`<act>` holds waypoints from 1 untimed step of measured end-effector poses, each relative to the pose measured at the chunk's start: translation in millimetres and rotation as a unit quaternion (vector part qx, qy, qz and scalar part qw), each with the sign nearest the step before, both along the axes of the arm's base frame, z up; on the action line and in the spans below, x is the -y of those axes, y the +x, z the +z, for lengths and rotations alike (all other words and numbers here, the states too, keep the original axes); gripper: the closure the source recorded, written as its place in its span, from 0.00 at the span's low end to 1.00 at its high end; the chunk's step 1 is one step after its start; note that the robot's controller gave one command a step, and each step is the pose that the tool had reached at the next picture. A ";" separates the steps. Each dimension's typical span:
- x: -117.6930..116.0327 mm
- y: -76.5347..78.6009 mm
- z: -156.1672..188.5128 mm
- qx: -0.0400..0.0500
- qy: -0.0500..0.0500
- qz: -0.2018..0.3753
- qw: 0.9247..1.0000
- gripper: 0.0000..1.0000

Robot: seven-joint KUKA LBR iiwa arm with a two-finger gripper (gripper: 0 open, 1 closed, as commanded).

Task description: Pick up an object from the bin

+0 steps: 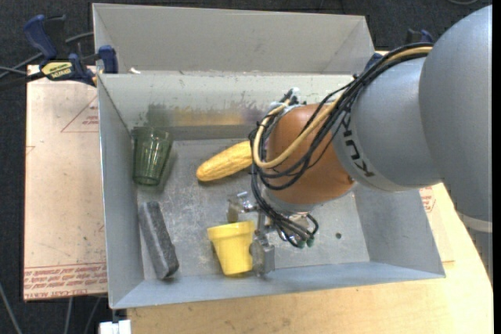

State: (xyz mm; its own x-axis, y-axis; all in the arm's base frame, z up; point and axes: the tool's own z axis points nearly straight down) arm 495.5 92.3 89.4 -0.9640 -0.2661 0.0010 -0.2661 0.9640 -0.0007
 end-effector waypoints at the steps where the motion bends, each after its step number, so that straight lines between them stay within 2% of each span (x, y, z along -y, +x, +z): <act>1: -24.5 0.4 -9.5 0.005 0.003 0.149 0.989 0.00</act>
Offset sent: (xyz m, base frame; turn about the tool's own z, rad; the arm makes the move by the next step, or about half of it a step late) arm -0.0034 0.0339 -0.0194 -0.4132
